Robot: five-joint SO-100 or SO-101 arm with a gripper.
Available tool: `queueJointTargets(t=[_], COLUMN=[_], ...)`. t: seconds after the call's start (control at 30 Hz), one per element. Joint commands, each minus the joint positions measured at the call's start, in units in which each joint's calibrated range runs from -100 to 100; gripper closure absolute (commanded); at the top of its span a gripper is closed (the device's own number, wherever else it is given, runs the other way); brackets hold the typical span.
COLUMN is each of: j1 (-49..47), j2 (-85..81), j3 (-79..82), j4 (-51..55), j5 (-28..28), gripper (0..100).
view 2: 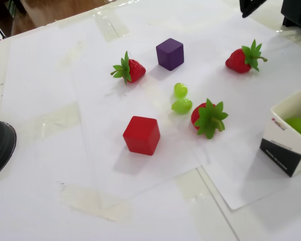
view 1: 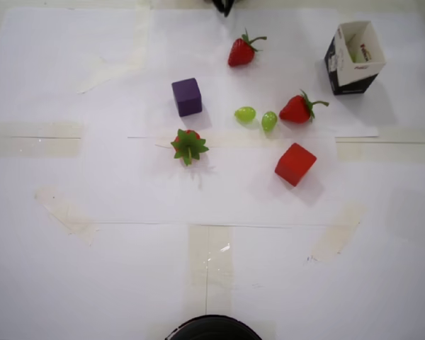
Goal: Pick up the grapes and place them in the box.
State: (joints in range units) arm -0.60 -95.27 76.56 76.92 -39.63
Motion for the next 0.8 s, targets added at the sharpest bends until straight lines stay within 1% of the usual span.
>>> queueJointTargets(t=[0.0, 0.13, 0.27, 0.37, 0.5, 0.57, 0.67, 0.77], j1=[-0.8, -1.8, -3.2, -4.9, -5.8, -5.9, -5.7, -6.2], j2=[14.3, 30.6, 48.0, 57.8, 66.6, 70.5, 76.3, 81.8], j3=[-12.0, -20.4, -26.1, -29.2, -32.6, -34.7, -38.7, -43.2], j4=[-4.9, -9.9, -16.9, -21.3, -24.1, -25.0, -24.8, -23.9], j5=[3.0, 6.9, 13.1, 17.5, 20.8, 21.2, 21.7, 22.8], gripper=[100, 100, 100, 100, 100, 99, 97, 91])
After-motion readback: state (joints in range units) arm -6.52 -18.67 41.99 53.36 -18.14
